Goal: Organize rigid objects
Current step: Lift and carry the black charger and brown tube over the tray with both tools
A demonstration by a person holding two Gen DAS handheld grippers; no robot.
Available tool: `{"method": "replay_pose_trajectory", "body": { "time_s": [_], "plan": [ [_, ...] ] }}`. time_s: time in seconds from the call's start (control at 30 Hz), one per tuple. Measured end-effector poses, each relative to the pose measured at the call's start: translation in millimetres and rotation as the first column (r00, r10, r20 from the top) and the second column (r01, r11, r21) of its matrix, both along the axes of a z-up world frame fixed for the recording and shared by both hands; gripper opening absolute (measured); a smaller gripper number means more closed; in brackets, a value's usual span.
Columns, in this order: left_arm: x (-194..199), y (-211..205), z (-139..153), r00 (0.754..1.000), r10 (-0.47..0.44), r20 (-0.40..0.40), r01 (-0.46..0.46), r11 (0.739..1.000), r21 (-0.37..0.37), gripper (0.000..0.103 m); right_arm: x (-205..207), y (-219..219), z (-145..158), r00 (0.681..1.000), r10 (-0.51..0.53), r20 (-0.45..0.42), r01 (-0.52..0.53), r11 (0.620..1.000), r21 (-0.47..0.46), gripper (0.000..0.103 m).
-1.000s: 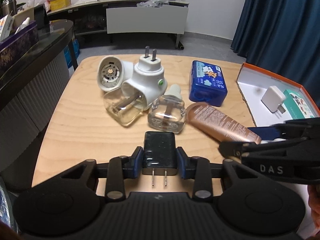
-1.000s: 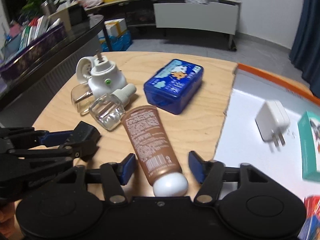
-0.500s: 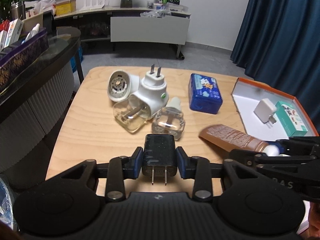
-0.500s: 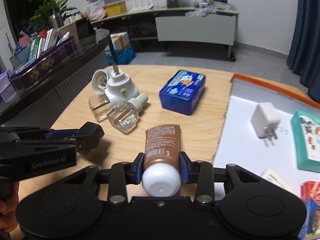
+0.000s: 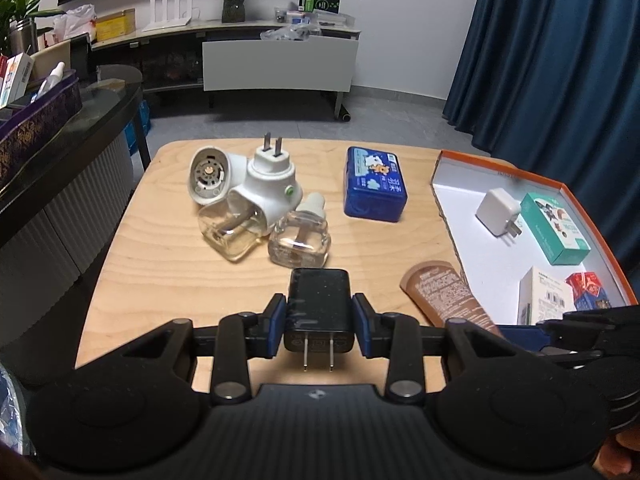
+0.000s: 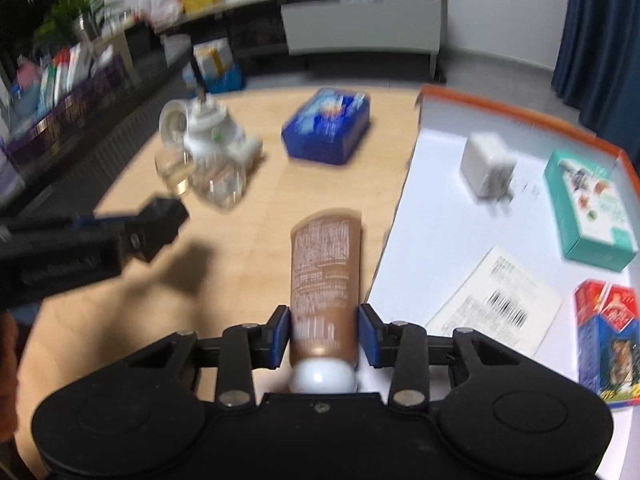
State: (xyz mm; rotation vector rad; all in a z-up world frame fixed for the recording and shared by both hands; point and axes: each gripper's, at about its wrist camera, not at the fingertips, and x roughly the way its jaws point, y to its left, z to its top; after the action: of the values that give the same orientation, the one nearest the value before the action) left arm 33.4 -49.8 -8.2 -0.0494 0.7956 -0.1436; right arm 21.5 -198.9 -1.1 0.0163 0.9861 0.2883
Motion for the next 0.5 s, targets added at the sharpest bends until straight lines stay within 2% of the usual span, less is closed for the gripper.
{"method": "replay_pose_trajectory", "body": {
  "time_s": [0.13, 0.23, 0.3, 0.4, 0.5],
  "plan": [
    [-2, 3, -2, 1.0, 0.003, -0.01, -0.003, 1.0, 0.0, 0.036, 7, 9, 0, 1.0, 0.023, -0.014, -0.024, 0.999, -0.043, 0.053],
    [-2, 4, -3, 1.0, 0.007, -0.011, -0.007, 1.0, -0.002, 0.036, 9, 19, -3, 0.999, 0.045, 0.008, -0.044, 0.996, -0.084, 0.057],
    [-3, 5, -1, 1.0, 0.009, -0.01, -0.009, 1.0, -0.004, 0.036, 11, 19, -4, 0.999, 0.033, 0.021, -0.031, 0.997, -0.072, 0.048],
    [-5, 5, 2, 1.0, 0.008, 0.004, -0.008, 1.0, 0.002, 0.036, 7, 18, 0, 0.997, 0.034, 0.064, -0.029, 0.997, -0.068, 0.046],
    [-5, 5, 5, 1.0, 0.011, 0.011, -0.011, 1.0, -0.001, 0.036, 2, 11, 10, 0.996, 0.017, 0.09, -0.015, 1.0, -0.02, 0.046]
  ]
}}
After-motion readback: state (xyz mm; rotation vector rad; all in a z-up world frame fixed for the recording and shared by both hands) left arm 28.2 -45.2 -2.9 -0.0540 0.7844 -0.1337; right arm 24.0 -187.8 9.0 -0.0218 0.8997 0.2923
